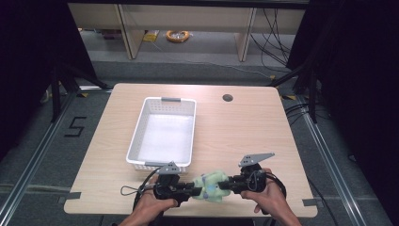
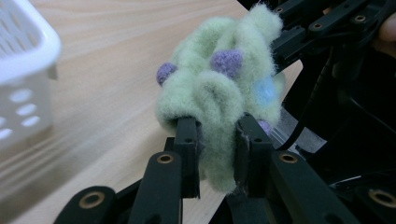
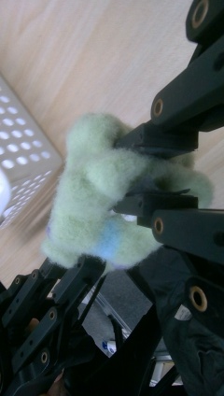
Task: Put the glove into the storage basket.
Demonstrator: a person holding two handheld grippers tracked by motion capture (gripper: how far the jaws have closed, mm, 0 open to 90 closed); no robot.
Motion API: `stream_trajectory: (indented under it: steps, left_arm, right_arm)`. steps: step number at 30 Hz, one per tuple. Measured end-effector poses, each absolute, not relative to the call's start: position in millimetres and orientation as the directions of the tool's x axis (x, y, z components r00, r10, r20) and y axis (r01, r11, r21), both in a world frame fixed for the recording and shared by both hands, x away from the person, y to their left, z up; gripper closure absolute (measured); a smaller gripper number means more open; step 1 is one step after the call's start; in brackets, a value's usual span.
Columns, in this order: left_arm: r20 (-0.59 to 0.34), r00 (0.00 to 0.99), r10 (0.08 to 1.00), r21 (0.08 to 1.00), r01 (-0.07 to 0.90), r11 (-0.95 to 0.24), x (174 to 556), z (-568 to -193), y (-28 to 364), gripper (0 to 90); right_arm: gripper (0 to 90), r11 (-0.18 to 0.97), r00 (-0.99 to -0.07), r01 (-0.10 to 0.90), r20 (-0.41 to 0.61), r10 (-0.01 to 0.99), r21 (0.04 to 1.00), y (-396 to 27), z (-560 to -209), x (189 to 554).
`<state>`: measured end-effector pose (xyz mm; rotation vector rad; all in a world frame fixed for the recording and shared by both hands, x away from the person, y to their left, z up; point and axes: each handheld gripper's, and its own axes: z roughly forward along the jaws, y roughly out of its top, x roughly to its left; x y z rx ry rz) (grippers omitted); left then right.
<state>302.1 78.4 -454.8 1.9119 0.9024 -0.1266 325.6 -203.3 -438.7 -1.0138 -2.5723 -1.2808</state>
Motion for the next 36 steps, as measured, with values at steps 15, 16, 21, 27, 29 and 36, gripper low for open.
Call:
stream_trajectory:
  steps: [15,16,21,27,29,36]
  left_arm:
    - [-0.430,0.708,0.560,0.744,0.629,-0.224,318.6,-414.7,115.3,72.7]
    - [-0.434,0.712,0.553,0.746,0.627,-0.223,321.1,-412.4,118.7,72.7]
    - [-0.428,0.699,0.573,0.742,0.634,-0.219,330.4,-402.8,132.2,72.7]
    - [-0.442,0.679,0.586,0.734,0.649,-0.198,342.4,-398.6,144.9,72.7]
    - [-0.443,0.668,0.598,0.732,0.655,-0.190,346.1,-397.9,148.4,72.6]
    - [-0.443,0.638,0.629,0.710,0.679,-0.189,364.6,-396.0,166.9,72.5]
  right_arm:
    - [75.2,0.466,-0.820,0.547,0.332,0.467,0.695,-166.1,-389.9,353.5]
    - [75.2,0.470,-0.820,0.546,0.327,0.470,0.693,-163.9,-388.3,355.3]
    - [75.2,0.476,-0.810,0.569,0.357,0.466,0.671,-147.5,-376.3,370.4]
    - [75.2,0.492,-0.814,0.566,0.355,0.460,0.661,-133.1,-370.0,388.3]
    - [75.2,0.496,-0.812,0.570,0.355,0.464,0.655,-128.0,-367.4,392.4]
    - [75.3,0.505,-0.813,0.570,0.355,0.462,0.648,-106.4,-366.7,412.2]
